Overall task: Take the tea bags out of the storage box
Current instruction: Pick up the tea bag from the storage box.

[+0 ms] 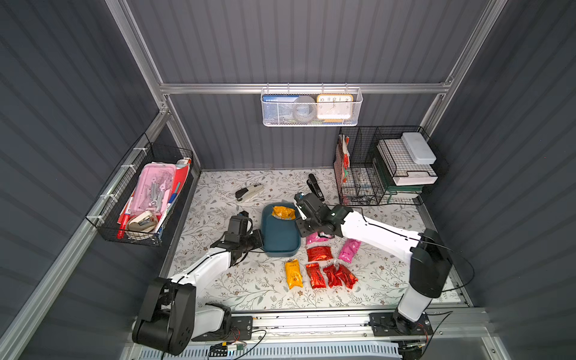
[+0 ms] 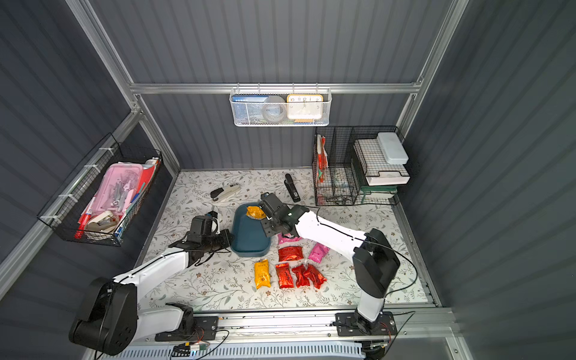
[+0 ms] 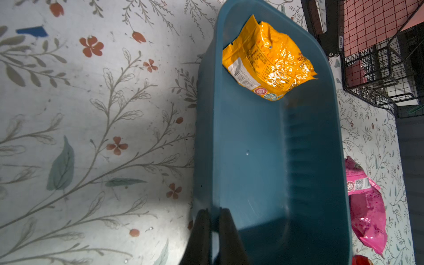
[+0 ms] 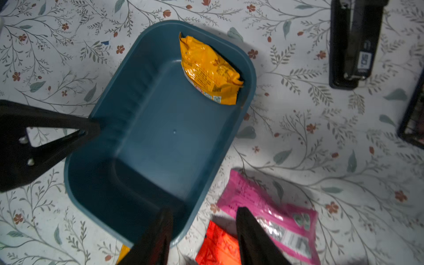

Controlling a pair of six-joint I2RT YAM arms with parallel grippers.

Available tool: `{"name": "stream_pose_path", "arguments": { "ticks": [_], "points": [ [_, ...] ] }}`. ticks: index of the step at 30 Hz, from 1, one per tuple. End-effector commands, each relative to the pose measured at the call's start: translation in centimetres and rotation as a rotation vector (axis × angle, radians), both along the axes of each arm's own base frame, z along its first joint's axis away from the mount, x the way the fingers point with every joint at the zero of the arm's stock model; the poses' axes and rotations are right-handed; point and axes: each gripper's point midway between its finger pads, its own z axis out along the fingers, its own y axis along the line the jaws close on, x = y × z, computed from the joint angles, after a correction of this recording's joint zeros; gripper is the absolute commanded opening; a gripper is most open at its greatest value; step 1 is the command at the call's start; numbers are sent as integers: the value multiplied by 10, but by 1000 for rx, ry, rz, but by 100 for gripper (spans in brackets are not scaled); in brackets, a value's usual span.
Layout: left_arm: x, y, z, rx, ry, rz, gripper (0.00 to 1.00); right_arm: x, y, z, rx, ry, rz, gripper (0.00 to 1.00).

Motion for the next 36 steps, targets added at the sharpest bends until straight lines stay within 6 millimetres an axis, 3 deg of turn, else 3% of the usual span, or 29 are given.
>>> {"name": "stream_pose_path", "arguments": {
  "ticks": [1,9,22,29,36],
  "points": [
    [4,-3,13,2,-33,-31,0,16,15,-6,-49,-9,143,52],
    [7,-4,15,6,-38,-32,0,57,31,-28,-139,-21,204,56],
    [5,-3,9,5,-23,-32,0,93,33,-60,-239,-66,151,58],
    [5,-3,8,7,-21,-33,0,103,31,-67,-285,-104,140,58],
    [7,-5,7,4,-24,-35,0,100,37,-83,-307,-71,182,60]
  ]
}}
